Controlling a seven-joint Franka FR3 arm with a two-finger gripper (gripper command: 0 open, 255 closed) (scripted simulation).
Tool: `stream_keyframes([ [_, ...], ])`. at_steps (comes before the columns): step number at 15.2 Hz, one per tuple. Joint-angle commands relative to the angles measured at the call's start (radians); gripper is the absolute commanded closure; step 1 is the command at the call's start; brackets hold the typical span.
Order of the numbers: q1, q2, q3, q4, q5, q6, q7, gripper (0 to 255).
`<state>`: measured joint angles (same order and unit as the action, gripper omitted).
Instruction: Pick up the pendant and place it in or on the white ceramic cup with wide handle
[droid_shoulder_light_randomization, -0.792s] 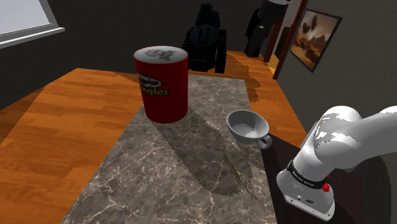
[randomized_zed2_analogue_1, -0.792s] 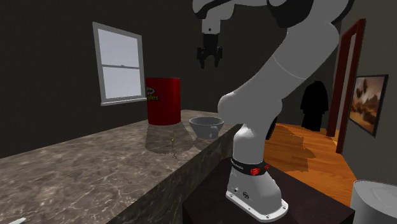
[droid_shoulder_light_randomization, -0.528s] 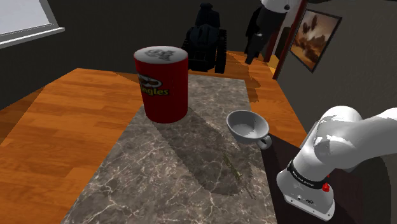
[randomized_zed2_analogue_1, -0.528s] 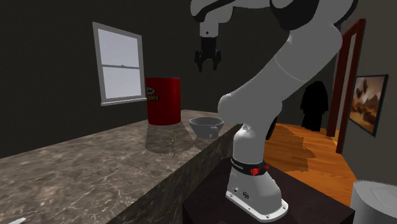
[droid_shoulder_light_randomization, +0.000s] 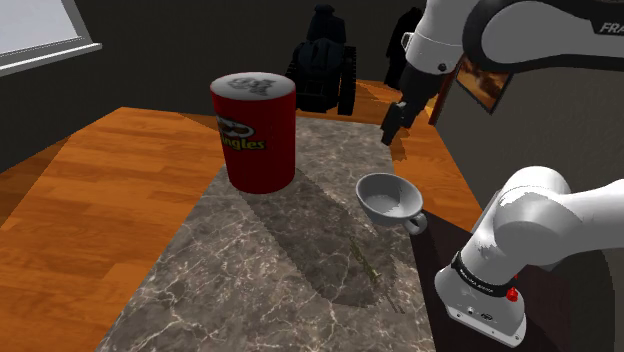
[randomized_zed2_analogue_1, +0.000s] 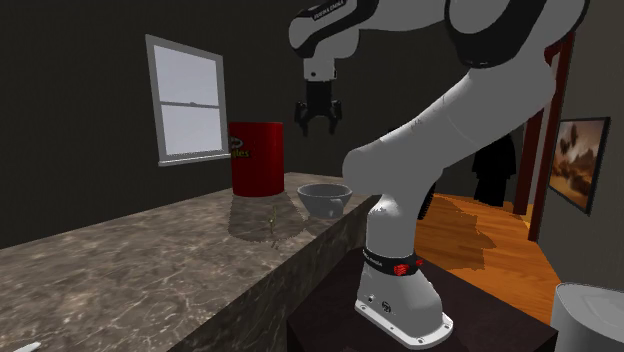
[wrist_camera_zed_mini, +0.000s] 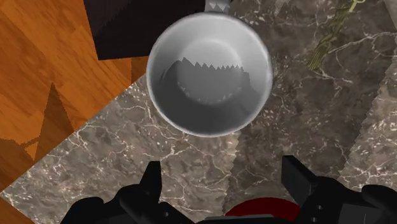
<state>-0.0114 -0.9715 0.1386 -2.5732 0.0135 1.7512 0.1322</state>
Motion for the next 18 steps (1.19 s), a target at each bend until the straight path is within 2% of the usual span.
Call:
stream_keyframes([
  [1, 0.012, -0.025, 0.049, -0.048, 0.042, 0.011, 0.073, 0],
  [10, 0.084, -0.057, 0.269, -0.209, 0.254, 0.095, 0.372, 0],
  [18, 0.139, 0.071, 0.509, -0.249, 0.469, 0.248, 0.642, 0],
])
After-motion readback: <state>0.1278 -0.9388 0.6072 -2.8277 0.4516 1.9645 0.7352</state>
